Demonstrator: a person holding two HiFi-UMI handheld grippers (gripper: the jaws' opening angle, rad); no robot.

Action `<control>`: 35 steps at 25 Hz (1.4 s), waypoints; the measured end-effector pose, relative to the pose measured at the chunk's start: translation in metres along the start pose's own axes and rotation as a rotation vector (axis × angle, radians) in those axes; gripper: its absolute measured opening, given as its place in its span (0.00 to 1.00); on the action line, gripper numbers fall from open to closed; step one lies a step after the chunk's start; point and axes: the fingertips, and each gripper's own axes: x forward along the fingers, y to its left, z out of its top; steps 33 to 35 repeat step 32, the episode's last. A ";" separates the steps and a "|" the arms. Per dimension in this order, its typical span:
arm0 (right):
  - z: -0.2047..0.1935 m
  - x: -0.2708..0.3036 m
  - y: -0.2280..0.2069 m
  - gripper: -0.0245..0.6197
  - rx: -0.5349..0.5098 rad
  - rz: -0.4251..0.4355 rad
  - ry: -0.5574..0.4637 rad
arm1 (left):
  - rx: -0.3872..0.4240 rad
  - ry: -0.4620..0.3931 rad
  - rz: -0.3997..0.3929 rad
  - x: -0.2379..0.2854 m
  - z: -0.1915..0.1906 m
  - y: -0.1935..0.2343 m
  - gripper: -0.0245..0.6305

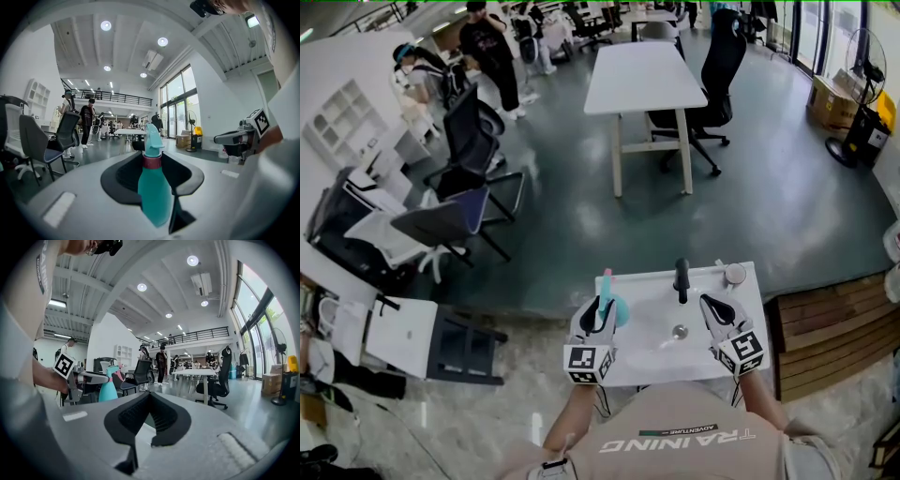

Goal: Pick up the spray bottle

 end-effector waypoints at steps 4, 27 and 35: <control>-0.002 -0.004 -0.002 0.04 0.004 -0.007 0.005 | -0.002 0.006 0.001 0.000 -0.003 -0.002 0.26; -0.011 -0.018 -0.011 0.04 0.021 -0.037 0.014 | 0.002 0.011 -0.041 0.012 -0.004 -0.017 0.26; -0.014 -0.021 -0.013 0.04 0.026 -0.050 0.010 | 0.002 0.017 -0.043 0.012 -0.008 -0.017 0.26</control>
